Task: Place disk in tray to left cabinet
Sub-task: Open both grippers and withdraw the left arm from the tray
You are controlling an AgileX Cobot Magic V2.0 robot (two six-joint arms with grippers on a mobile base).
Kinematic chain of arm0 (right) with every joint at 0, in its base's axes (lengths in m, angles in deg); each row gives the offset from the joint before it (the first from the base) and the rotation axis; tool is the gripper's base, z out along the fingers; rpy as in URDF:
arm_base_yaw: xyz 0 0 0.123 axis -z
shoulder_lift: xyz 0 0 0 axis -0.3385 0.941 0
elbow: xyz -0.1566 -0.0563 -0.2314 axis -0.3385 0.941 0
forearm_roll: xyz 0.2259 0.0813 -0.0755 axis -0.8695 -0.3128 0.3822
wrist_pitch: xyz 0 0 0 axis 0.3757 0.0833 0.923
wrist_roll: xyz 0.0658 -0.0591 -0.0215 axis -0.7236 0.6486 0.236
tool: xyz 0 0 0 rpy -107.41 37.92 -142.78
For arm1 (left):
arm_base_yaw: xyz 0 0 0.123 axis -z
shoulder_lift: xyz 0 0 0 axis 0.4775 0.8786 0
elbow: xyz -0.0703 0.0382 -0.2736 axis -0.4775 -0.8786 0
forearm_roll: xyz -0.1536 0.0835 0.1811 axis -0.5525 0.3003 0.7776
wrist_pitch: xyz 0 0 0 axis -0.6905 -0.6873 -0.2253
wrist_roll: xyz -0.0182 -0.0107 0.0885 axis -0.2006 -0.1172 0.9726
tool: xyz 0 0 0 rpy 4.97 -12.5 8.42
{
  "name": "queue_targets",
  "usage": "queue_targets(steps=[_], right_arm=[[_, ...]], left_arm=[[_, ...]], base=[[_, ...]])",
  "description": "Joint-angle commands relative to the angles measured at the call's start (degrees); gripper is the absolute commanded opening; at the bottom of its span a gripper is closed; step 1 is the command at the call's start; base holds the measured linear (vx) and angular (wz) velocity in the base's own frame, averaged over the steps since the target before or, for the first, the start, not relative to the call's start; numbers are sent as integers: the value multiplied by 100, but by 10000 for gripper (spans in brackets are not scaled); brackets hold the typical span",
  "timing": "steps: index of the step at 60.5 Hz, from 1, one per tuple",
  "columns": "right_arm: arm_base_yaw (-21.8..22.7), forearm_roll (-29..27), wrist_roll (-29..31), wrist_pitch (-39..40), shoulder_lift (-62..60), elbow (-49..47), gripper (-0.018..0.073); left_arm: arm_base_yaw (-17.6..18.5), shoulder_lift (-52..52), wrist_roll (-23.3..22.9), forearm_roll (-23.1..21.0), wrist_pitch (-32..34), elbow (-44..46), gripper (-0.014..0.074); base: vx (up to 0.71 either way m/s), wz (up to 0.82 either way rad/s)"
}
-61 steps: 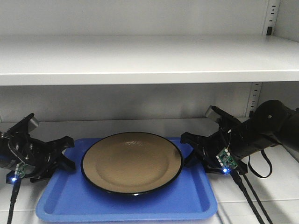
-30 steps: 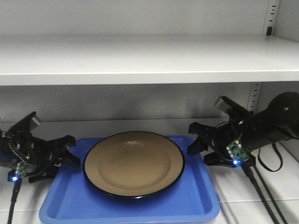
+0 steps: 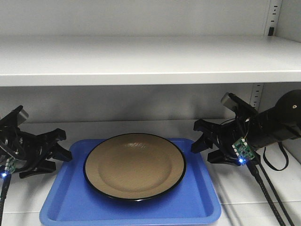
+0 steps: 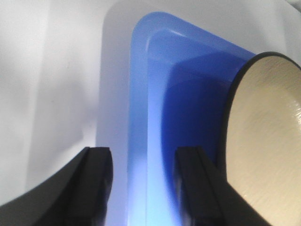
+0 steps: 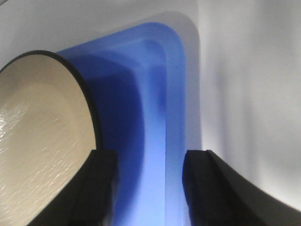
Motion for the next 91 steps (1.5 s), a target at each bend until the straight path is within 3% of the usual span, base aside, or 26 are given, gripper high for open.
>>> queue_targets(steps=[1, 32, 43, 53, 62, 67, 74, 91], right_arm=[[16, -195, 51, 225, -299, -193, 396], [16, -197, 51, 225, -299, -193, 396], [16, -197, 51, 225, -299, -193, 396], [16, -197, 51, 225, -299, -193, 396], [16, -197, 51, 225, -299, -193, 396], [16, -197, 51, 225, -299, -193, 396], [16, -197, 51, 225, -299, -193, 396], [16, -197, 51, 225, -299, -193, 396]], left_arm=[[-7, -261, 1, -275, 169, 197, 440], [-25, -377, 1, -172, -50, 65, 440], [-25, -1224, -5, -164, 819, -981, 440], [-25, -2418, -5, 103, 1616, -2256, 438], [-25, -3403, -5, 612, 2073, -3096, 406], [-25, -3945, -5, 1156, 2370, -3540, 366], [-25, -4781, -64, 2151, 2831, -4298, 262], [-25, -6743, -64, 3517, 3169, -6067, -10]], base=[[0, 0], [0, 0], [0, 0], [0, 0], [0, 0], [0, 0], [0, 0], [0, 0]])
